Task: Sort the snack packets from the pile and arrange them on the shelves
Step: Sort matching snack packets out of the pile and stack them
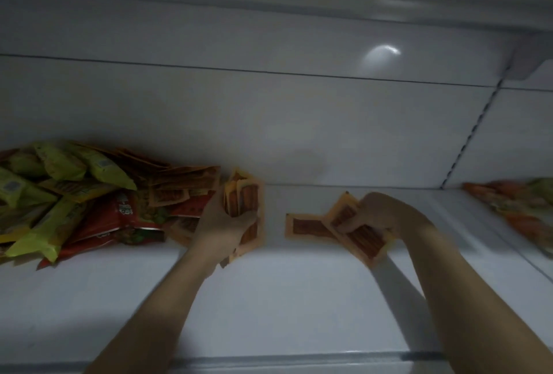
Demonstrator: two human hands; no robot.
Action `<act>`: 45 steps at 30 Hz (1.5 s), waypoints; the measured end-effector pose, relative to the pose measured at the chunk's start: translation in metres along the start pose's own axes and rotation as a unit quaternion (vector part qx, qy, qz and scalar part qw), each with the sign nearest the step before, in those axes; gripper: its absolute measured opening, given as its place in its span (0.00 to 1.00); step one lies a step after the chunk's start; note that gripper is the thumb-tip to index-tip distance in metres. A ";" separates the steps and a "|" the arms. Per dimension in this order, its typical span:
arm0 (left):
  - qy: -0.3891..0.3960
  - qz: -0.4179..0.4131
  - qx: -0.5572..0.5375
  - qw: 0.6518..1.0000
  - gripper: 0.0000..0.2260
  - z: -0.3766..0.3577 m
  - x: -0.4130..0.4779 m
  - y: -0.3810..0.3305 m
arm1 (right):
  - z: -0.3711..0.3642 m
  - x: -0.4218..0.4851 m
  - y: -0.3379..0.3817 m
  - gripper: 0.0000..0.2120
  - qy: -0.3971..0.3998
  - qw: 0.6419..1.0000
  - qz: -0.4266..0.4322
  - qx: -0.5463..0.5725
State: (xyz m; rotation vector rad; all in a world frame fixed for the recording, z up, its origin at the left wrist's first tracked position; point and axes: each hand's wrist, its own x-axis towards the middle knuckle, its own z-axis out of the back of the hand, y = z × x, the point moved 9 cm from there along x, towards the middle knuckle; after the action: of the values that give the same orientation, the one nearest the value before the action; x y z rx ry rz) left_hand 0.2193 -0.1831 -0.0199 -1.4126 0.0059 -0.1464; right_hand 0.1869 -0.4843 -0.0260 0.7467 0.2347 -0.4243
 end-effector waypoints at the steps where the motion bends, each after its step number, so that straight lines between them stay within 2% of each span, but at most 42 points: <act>1: 0.010 -0.004 0.004 1.000 0.14 -0.008 0.001 -0.002 | 0.008 -0.008 -0.008 0.13 -0.007 0.996 -0.001 -0.084; 3: 0.028 -0.002 0.008 1.000 0.14 -0.025 0.002 -0.005 | 0.023 -0.019 -0.015 0.16 -0.018 0.985 0.006 -0.172; 5: 0.041 0.007 0.012 0.999 0.14 -0.042 0.001 -0.006 | 0.031 -0.025 -0.010 0.14 -0.019 0.980 0.037 -0.195; 8: 0.045 0.003 0.013 0.999 0.15 -0.057 0.000 -0.006 | 0.018 -0.030 0.024 0.10 0.024 0.969 0.135 -0.204; 10: 0.031 -0.011 0.006 0.999 0.14 -0.057 0.001 -0.010 | -0.006 -0.027 0.044 0.10 0.066 0.950 0.189 -0.240; 13: -0.020 -0.029 -0.015 0.999 0.16 -0.046 0.001 -0.009 | -0.044 -0.016 0.057 0.12 0.110 0.929 0.224 -0.273; 17: -0.050 -0.035 -0.030 0.998 0.19 -0.044 -0.010 0.002 | -0.050 -0.012 0.059 0.20 0.068 0.921 0.259 -0.282; 20: -0.056 -0.039 -0.043 0.997 0.20 -0.046 -0.016 0.003 | -0.044 -0.007 0.045 0.32 0.085 0.951 0.227 -0.194; 21: -0.059 -0.039 -0.045 0.996 0.19 -0.045 -0.017 0.003 | -0.043 -0.006 0.041 0.32 0.087 0.956 0.220 -0.173; 24: -0.058 -0.037 -0.060 0.996 0.18 -0.047 -0.017 -0.001 | -0.031 -0.004 0.032 0.20 0.054 0.966 0.236 -0.091; 26: -0.056 -0.028 -0.071 0.996 0.18 -0.051 -0.013 -0.002 | -0.017 -0.001 0.025 0.12 0.029 0.968 0.244 0.047; 28: -0.062 -0.022 -0.075 0.995 0.17 -0.059 -0.007 -0.005 | -0.010 0.004 0.017 0.11 0.046 0.944 0.244 0.218; 30: -0.062 -0.021 -0.073 0.995 0.16 -0.073 -0.001 -0.009 | -0.016 0.007 0.015 0.16 0.100 0.892 0.245 0.366; 33: -0.048 -0.026 -0.070 0.996 0.11 -0.102 0.005 -0.011 | -0.035 0.005 0.022 0.21 0.150 0.830 0.257 0.472; 35: -0.041 -0.035 -0.069 0.996 0.11 -0.116 0.004 -0.012 | -0.038 0.006 0.020 0.19 0.130 0.823 0.258 0.489; 38: -0.002 -0.037 -0.098 0.995 0.15 -0.125 0.002 -0.010 | -0.015 0.013 0.013 0.17 -0.009 0.858 0.289 0.424; 39: 0.012 -0.028 -0.108 0.994 0.15 -0.125 0.001 -0.007 | -0.006 0.018 0.008 0.17 -0.049 0.860 0.293 0.415; 42: -0.001 -0.018 -0.112 0.994 0.12 -0.116 0.000 -0.001 | 0.008 0.025 -0.004 0.29 -0.081 0.859 0.276 0.423; 45: -0.066 -0.048 -0.060 0.995 0.14 -0.103 0.003 -0.002 | 0.015 0.024 -0.007 0.13 -0.115 0.885 0.271 0.360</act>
State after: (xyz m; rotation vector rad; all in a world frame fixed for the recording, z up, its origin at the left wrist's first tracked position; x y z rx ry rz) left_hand 0.2127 -0.2850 -0.0338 -1.5406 -0.1645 -0.1328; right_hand 0.2056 -0.5060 -0.0279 1.4311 -0.3853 -0.0424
